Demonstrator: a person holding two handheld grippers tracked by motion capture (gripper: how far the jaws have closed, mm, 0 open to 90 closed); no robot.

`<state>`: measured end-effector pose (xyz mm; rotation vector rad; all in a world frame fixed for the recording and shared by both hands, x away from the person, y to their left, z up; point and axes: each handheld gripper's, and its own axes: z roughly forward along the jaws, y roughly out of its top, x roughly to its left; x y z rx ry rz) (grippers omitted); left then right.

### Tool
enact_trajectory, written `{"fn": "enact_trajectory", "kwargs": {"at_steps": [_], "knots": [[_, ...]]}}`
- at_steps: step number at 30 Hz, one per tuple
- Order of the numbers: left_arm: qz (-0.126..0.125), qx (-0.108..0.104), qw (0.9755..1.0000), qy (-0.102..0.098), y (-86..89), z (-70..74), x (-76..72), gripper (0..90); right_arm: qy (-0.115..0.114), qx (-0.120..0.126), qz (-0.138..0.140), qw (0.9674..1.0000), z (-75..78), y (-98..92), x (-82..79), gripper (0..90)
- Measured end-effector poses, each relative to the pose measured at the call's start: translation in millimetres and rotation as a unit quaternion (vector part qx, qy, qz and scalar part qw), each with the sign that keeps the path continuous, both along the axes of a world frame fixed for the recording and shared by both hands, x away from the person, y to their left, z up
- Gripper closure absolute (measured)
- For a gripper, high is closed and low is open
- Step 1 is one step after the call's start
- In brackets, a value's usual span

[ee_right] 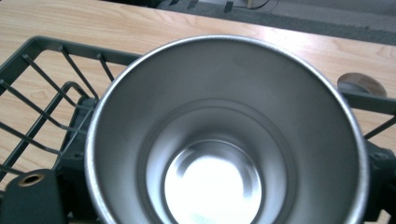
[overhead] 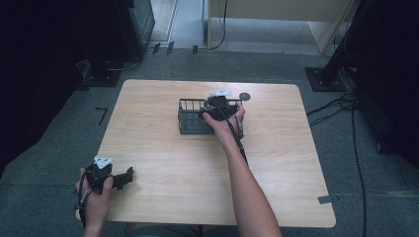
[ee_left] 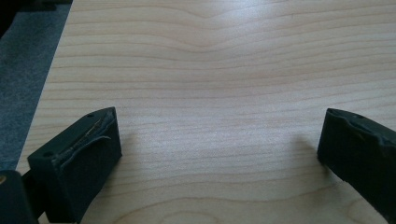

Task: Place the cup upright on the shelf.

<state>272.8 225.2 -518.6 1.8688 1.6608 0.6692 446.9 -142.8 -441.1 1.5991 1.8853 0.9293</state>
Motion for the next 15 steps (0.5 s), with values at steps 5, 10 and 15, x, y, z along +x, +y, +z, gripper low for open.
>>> {"fn": "enact_trajectory", "kwargs": {"at_steps": [5, 10, 15], "knots": [[0.0, 0.0, 1.0, 0.0, 0.0, 0.0, 0.0, 0.0, 0.001, 0.008, 0.004, 1.0, 4.2, -2.5, -1.9, 0.9], [0.0, 0.0, 1.0, 0.0, 0.0, 0.0, 0.0, 0.0, -0.005, 0.015, 0.008, 0.9998, 12.5, -7.3, -6.2, 0.1], [0.0, 0.0, 1.0, 0.0, 0.0, 0.1, 0.0, 0.0, -0.015, 0.018, 0.013, 0.9996, 22.7, -11.0, -13.3, 0.0]]}}
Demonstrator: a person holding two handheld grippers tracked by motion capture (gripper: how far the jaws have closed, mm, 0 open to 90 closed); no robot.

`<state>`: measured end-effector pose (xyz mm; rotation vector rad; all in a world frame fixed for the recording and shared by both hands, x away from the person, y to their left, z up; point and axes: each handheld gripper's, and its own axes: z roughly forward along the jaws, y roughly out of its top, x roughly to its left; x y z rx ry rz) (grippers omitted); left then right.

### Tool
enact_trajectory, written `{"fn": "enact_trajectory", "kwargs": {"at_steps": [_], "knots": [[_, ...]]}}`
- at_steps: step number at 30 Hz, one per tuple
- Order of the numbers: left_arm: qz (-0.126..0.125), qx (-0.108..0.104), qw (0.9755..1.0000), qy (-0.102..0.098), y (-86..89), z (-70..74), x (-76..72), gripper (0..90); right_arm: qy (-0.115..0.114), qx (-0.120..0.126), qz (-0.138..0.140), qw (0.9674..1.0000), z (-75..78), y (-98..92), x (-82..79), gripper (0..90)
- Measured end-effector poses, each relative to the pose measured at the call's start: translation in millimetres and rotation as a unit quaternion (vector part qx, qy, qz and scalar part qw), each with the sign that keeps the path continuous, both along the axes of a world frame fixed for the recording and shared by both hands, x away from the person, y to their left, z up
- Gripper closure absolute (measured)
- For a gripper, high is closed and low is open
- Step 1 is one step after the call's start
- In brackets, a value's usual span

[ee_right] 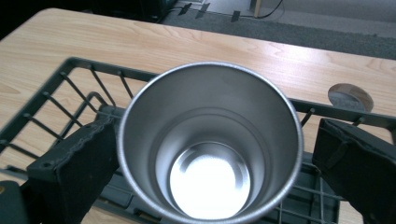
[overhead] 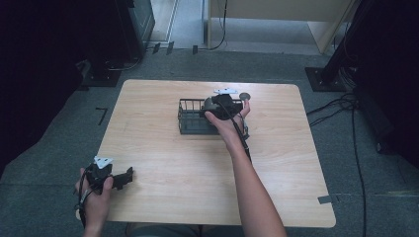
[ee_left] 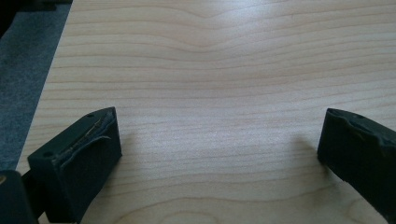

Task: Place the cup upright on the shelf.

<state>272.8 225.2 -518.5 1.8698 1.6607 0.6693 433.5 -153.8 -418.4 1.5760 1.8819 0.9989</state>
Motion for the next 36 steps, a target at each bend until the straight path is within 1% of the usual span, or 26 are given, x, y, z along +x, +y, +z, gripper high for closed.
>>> {"fn": "enact_trajectory", "kwargs": {"at_steps": [5, 9, 12, 18, 21, 26, 29, 36], "knots": [[0.0, 0.0, 1.0, 0.0, -0.1, 0.0, 0.0, 0.0, -0.005, -0.001, 0.001, 1.0, 8.0, -3.8, -8.5, 0.0], [0.0, 0.0, 1.0, 0.0, 0.0, 0.0, 0.0, 0.0, -0.007, -0.009, -0.003, 0.9999, 10.3, -8.2, -16.1, 0.0], [0.0, 0.0, 1.0, 0.0, 0.0, -0.1, 0.0, 0.0, -0.009, -0.008, -0.004, 0.9999, 11.1, -13.3, -22.7, 0.0], [0.0, 0.0, 1.0, 0.0, 0.0, 0.0, 0.0, 0.0, -0.014, -0.003, -0.015, 0.9998, 14.0, -27.2, -35.2, 0.0], [0.0, 0.0, 1.0, 0.0, 0.0, 0.0, 0.0, 0.0, -0.012, -0.004, -0.02, 0.9997, 12.4, -32.9, -40.8, 0.0], [0.0, 0.0, 1.0, 0.0, 0.0, 0.0, 0.0, 0.0, -0.014, 0.0, -0.023, 0.9996, 10.0, -41.3, -50.4, 0.0], [0.0, 0.0, 1.0, 0.0, -0.1, 0.0, 0.0, 0.0, -0.014, -0.006, -0.025, 0.9996, 6.6, -44.7, -55.5, 0.0], [0.0, 0.0, 1.0, 0.0, 0.0, -0.1, 0.0, 0.0, -0.012, -0.007, -0.03, 0.9994, -0.5, -58.2, -68.6, 0.0]]}}
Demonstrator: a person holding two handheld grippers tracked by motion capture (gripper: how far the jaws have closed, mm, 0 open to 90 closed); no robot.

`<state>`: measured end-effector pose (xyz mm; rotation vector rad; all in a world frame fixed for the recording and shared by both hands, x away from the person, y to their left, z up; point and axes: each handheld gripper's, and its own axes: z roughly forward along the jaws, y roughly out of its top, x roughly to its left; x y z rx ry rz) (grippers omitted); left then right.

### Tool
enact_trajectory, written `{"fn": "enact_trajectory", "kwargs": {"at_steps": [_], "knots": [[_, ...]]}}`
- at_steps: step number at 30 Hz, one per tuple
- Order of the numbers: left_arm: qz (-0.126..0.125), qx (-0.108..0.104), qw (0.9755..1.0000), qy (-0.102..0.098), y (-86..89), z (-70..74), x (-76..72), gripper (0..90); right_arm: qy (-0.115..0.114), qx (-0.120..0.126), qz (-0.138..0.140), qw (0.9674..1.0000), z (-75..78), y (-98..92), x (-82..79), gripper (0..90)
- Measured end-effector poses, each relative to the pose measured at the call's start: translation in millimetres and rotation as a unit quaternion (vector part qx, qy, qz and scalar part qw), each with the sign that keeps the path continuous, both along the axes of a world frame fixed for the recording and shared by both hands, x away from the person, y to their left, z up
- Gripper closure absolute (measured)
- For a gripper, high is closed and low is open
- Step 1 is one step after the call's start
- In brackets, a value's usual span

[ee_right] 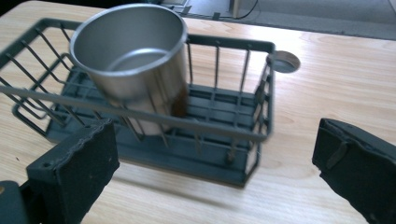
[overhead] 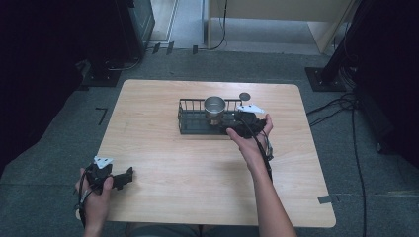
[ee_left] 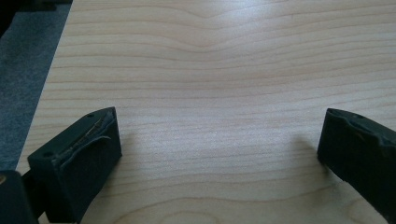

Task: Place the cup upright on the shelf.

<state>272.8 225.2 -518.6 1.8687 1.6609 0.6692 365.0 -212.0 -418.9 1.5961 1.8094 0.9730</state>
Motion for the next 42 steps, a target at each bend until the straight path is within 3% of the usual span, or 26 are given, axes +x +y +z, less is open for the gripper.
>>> {"fn": "enact_trajectory", "kwargs": {"at_steps": [42], "knots": [[0.0, 0.001, 1.0, 0.0, 0.1, 0.0, -0.1, 0.0, 0.009, -0.003, -0.068, 0.9976, -37.5, -94.6, -69.0, 0.0]]}}
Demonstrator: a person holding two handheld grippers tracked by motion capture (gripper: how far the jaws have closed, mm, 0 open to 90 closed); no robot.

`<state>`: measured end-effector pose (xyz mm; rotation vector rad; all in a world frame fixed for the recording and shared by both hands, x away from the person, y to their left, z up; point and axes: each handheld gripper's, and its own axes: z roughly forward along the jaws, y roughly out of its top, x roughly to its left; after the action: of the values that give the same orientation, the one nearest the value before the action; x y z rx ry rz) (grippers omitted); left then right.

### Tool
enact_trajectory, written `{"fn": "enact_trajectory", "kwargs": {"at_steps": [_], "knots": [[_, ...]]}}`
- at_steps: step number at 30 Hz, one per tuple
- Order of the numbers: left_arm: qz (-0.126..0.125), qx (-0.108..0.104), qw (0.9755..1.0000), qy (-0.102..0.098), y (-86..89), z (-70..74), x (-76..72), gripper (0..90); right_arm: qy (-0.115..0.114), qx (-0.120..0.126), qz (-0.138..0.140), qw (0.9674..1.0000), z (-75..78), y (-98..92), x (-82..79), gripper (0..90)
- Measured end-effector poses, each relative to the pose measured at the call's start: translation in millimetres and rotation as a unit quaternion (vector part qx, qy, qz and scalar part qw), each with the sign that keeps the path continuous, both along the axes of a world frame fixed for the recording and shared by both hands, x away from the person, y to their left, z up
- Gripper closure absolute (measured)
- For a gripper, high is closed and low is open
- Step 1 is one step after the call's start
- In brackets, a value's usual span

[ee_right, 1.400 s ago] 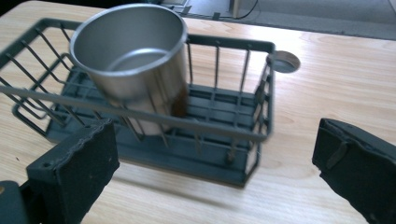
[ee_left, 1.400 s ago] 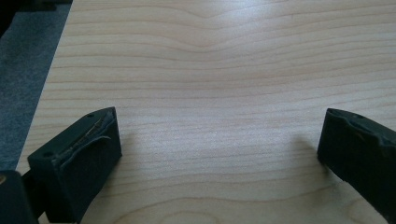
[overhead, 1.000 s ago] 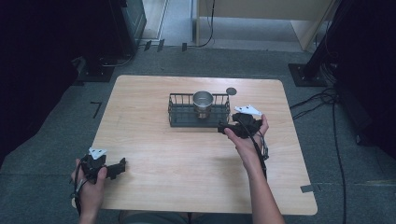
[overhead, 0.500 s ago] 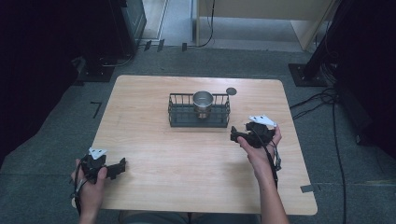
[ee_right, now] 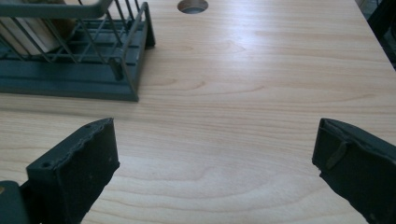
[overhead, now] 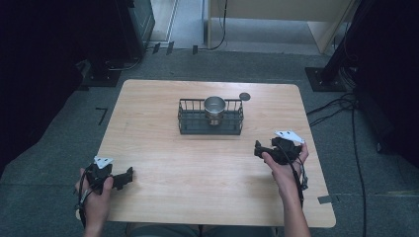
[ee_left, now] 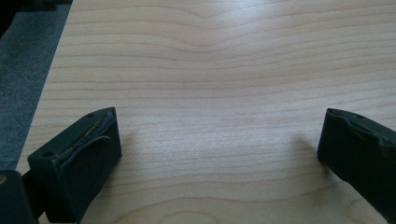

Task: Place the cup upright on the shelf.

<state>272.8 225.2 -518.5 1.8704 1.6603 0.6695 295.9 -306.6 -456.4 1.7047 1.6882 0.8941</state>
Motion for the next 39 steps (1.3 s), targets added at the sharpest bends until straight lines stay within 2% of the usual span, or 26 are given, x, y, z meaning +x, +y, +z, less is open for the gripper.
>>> {"fn": "enact_trajectory", "kwargs": {"at_steps": [11, 39], "knots": [[0.0, 0.0, 1.0, 0.0, 0.0, 0.0, 0.0, 0.0, 0.006, -0.004, -0.017, 0.9998, -9.5, -20.9, -15.1, 0.0], [0.0, 0.0, 1.0, 0.0, 0.0, 0.0, 0.0, 0.0, 0.034, -0.003, -0.06, 0.9976, -46.4, -66.6, -57.5, 0.0]]}}
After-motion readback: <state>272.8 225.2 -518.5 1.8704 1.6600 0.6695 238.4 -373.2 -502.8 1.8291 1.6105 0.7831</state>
